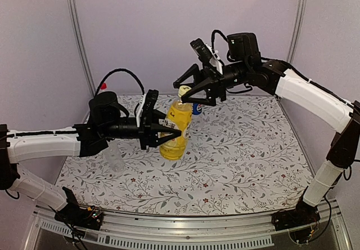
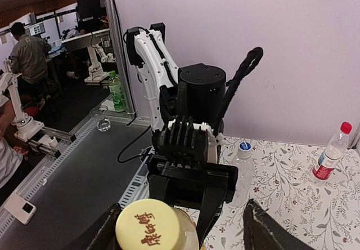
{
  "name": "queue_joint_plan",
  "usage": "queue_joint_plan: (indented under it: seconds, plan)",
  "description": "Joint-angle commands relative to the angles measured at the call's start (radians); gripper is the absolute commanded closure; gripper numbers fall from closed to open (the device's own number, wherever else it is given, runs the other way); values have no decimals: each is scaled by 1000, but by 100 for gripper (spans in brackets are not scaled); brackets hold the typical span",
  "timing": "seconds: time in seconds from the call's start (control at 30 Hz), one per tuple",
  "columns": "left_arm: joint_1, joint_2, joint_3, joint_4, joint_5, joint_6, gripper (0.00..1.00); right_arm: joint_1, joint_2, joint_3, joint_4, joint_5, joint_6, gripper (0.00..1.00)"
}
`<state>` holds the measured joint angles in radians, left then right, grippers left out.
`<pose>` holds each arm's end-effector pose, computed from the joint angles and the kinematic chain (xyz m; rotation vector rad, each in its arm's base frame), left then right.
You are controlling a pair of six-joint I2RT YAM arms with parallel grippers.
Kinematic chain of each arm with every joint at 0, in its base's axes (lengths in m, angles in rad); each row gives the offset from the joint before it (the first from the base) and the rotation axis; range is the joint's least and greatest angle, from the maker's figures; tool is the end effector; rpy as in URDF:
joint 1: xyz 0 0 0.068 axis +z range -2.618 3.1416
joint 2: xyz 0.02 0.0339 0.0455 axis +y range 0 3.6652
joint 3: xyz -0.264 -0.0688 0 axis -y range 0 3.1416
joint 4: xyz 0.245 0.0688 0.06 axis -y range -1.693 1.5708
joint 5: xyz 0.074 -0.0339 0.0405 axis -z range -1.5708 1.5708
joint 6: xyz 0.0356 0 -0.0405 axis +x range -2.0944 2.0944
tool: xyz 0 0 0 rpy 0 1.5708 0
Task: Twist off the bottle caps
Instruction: Unscrew the bottle cap from the plastic bottle.
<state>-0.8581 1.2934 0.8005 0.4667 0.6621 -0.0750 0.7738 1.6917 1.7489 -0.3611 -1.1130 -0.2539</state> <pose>0.1757 -0.2367 0.3017 1.1398 1.3138 -1.2290 0.2485 0.2875 0.4226 -1.5570 1.1314 1.3829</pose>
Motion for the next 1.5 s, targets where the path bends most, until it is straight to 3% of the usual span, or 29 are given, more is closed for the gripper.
queue_joint_plan:
  seconds: [0.0,0.13,0.33,0.5,0.77,1.17,1.47]
  plan:
    - [-1,-7,10,11,-99,25,78,-10,-19,-45,63,113,56,20]
    - [-4,-6,23,-35,-277,35,78,-10,-71,-82,161,270,216,10]
    - [-40,5,58,-122,-525,34,77,-4,-100,-114,277,542,483,9]
    - [-59,9,72,-153,-622,42,77,42,-93,-89,245,775,523,9]
    - [-70,9,78,-164,-688,55,77,71,-17,-43,203,773,548,15]
    - [-71,5,77,-169,-706,61,77,78,6,-57,210,754,549,35]
    - [-75,7,77,-171,-711,66,77,78,-18,-83,235,744,549,38]
